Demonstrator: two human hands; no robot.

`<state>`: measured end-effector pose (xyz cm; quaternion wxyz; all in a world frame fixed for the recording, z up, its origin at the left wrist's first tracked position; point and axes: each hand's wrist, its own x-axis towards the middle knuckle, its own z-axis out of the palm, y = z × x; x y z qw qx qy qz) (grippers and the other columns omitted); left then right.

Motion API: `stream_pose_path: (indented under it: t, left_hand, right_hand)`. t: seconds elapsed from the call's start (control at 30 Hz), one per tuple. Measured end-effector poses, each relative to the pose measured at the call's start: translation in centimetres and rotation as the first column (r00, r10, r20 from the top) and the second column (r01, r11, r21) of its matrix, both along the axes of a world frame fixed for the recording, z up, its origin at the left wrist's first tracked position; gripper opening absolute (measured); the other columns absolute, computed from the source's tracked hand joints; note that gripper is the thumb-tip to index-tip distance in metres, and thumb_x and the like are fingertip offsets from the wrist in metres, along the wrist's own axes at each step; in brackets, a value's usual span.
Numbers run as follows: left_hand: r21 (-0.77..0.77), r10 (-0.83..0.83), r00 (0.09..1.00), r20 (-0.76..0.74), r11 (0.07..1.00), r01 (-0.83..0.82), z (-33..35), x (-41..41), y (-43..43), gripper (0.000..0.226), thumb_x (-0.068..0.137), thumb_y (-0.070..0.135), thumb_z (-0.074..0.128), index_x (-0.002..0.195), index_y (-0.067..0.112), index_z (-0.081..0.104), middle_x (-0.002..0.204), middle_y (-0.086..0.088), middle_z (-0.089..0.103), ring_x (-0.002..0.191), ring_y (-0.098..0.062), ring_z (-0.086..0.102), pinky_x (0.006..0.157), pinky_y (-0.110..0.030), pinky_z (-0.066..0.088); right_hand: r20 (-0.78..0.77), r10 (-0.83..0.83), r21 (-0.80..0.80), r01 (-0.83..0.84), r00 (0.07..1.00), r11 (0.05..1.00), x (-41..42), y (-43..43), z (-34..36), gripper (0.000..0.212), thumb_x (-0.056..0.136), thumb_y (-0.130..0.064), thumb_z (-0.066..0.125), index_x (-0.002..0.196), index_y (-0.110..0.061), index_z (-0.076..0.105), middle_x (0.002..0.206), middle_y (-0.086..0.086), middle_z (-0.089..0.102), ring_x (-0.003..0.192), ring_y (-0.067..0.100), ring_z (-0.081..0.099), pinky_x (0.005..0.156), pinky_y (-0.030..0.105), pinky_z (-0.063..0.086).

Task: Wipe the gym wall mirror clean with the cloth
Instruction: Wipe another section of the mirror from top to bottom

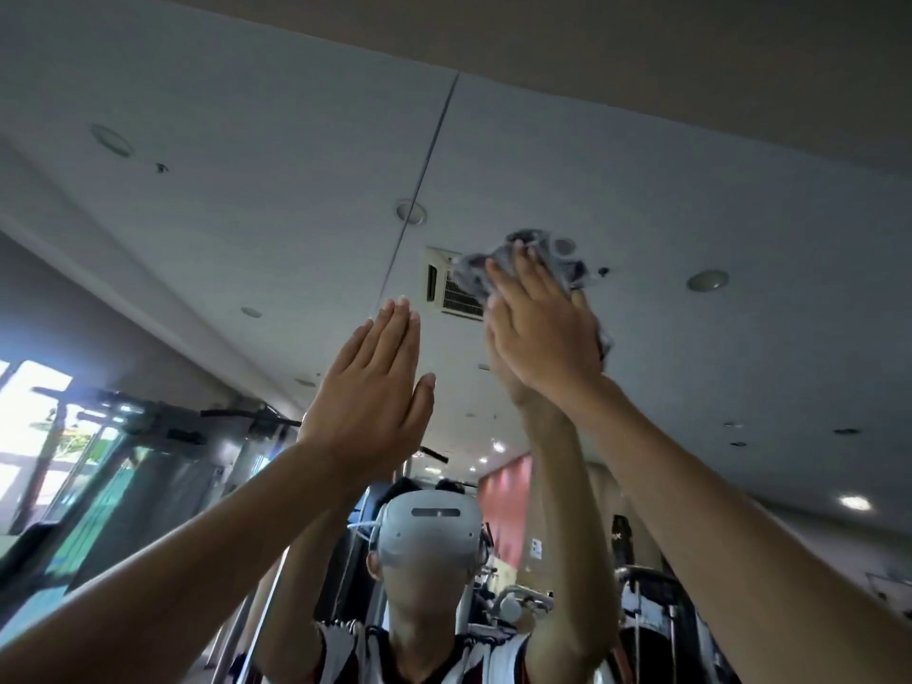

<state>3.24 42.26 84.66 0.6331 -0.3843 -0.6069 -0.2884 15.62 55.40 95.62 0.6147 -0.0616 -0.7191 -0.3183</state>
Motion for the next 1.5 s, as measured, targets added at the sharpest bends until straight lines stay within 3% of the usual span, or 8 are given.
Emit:
stream_pose_path:
  t: [0.13,0.2,0.5,0.8,0.93,1.1,1.33,1.5]
  left_hand:
    - [0.007,-0.015,1.000,0.017,1.000,0.015,-0.8,-0.1,0.0,0.072,0.098,0.046,0.003,0.158,0.005,0.003,0.165,-0.011,-0.004,0.153,-0.018,-0.011,0.121,-0.027,-0.014]
    - [0.013,-0.012,1.000,-0.004,1.000,0.012,-2.1,-0.5,0.0,0.069,0.101,0.044,0.008,0.157,0.003,0.009,0.165,-0.014,0.002,0.154,-0.023,-0.003,0.123,-0.029,-0.010]
    - [0.074,0.048,0.999,-0.019,0.996,-0.046,-7.0,-0.8,0.0,0.063,0.103,0.036,0.024,0.152,-0.003,0.031,0.161,-0.020,0.025,0.152,-0.030,0.019,0.122,-0.041,0.012]
    - [0.130,0.088,0.992,0.086,0.987,-0.099,-11.2,-0.2,-0.1,0.063,0.103,0.038,0.023,0.155,0.002,0.028,0.164,-0.014,0.020,0.155,-0.021,0.009,0.125,-0.044,0.005]
    - [0.088,0.131,0.989,0.072,0.987,-0.137,-16.2,0.1,-0.4,0.064,0.102,0.036,0.026,0.155,0.000,0.026,0.164,-0.015,0.018,0.155,-0.024,0.010,0.123,-0.048,0.008]
    - [0.047,0.129,0.977,0.168,0.989,-0.139,-23.1,0.7,-0.2,0.063,0.106,0.038,0.017,0.154,-0.002,0.026,0.164,-0.017,0.020,0.153,-0.029,0.017,0.119,-0.054,0.016]
    - [-0.011,0.127,0.959,0.252,0.992,-0.128,-25.6,1.5,-0.9,0.063,0.108,0.041,0.013,0.156,0.001,0.023,0.166,-0.015,0.016,0.153,-0.029,0.015,0.119,-0.053,0.015]
    - [-0.024,0.103,0.950,0.296,0.995,-0.101,-26.9,1.4,-1.1,0.064,0.106,0.043,0.018,0.158,0.005,0.018,0.167,-0.013,0.012,0.154,-0.028,0.011,0.115,-0.058,0.016]
  right_hand:
    - [0.423,-0.092,0.362,-0.075,0.901,0.929,2.1,0.4,-2.7,0.054,0.101,-0.041,0.025,0.155,-0.035,0.026,0.163,-0.005,0.021,0.151,0.014,0.019,0.120,0.046,0.019]
    - [0.452,-0.157,0.502,-0.104,0.878,0.859,4.1,2.7,-1.3,0.052,0.099,-0.037,0.033,0.150,-0.031,0.038,0.159,-0.002,0.033,0.145,0.018,0.037,0.116,0.050,0.032]
    - [0.009,0.007,0.005,-0.007,1.000,1.000,-2.6,-3.8,5.2,0.053,0.105,-0.034,0.025,0.157,-0.027,0.027,0.167,-0.001,0.012,0.153,0.013,0.010,0.120,0.046,0.015]
    - [0.549,-0.159,0.456,-0.135,0.821,0.880,0.4,-1.3,-3.4,0.055,0.097,-0.039,0.028,0.151,-0.039,0.036,0.161,-0.012,0.026,0.146,0.009,0.032,0.108,0.040,0.030]
    - [0.437,-0.024,0.268,-0.104,0.899,0.958,2.0,0.4,0.9,0.059,0.094,-0.045,0.022,0.151,-0.041,0.033,0.163,-0.013,0.021,0.150,0.009,0.021,0.115,0.057,0.026]
    - [0.204,0.037,0.084,-0.055,0.978,0.995,-1.7,-3.1,-3.1,0.052,0.104,-0.036,0.028,0.157,-0.032,0.025,0.167,-0.004,0.011,0.153,0.012,0.010,0.116,0.047,0.018]
    - [0.646,-0.199,0.567,-0.288,0.737,0.771,0.0,-0.3,-11.8,0.048,0.096,-0.036,0.036,0.142,-0.036,0.052,0.153,-0.008,0.042,0.137,0.018,0.047,0.103,0.047,0.039]
    - [0.361,0.026,0.173,-0.094,0.932,0.980,2.0,1.9,-5.1,0.054,0.097,-0.044,0.024,0.151,-0.044,0.019,0.163,-0.014,0.017,0.151,0.011,0.017,0.114,0.059,0.025]
